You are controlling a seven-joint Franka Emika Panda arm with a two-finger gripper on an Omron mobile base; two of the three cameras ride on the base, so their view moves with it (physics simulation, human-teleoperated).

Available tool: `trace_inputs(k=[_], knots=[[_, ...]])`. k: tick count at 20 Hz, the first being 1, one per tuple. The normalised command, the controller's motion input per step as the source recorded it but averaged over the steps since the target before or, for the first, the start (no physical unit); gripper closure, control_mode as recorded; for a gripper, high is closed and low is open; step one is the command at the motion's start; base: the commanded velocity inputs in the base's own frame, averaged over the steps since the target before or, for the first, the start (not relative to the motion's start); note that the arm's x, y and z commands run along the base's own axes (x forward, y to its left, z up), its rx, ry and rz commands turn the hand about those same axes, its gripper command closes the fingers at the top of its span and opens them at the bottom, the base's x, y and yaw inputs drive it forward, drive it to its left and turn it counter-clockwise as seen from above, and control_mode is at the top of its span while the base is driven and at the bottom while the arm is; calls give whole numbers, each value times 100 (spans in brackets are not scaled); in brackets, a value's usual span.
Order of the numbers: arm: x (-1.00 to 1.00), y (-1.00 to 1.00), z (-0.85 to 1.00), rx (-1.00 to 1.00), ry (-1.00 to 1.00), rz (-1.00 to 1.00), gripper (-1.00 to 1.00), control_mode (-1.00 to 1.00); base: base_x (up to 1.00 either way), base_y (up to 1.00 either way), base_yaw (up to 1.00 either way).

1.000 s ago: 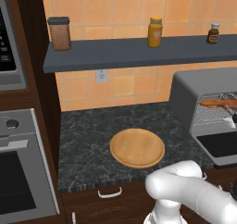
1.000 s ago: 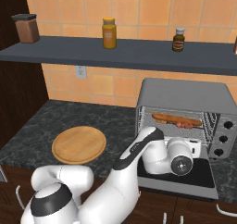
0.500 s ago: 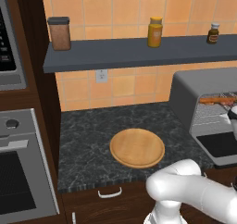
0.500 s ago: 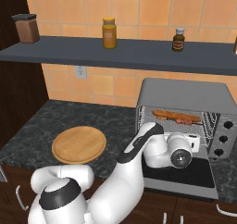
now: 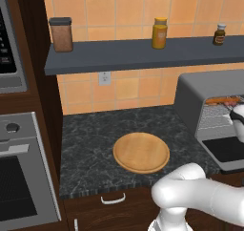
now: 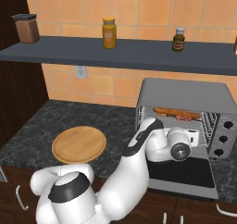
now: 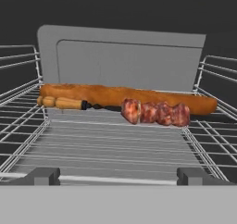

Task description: Pick up the kebab skewer and baguette bread, and place them inside the toaster oven. Close the toaster oven door and start by setting the timer.

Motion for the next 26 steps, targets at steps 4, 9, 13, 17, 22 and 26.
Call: trace_inputs(k=[4, 9, 13, 17, 22, 26], knots=[[26, 0, 0, 0, 0, 0, -100, -100, 0, 0, 0], [23, 0, 0, 0, 0, 0, -100, -100, 0, 0, 0], [23, 0, 0, 0, 0, 0, -100, -100, 0, 0, 0], [12, 0, 0, 0, 0, 0, -100, -100, 0, 0, 0], [0, 0, 0, 0, 0, 0, -100, -100, 0, 0, 0], [-38, 0, 0, 0, 0, 0, -100, -100, 0, 0, 0]])
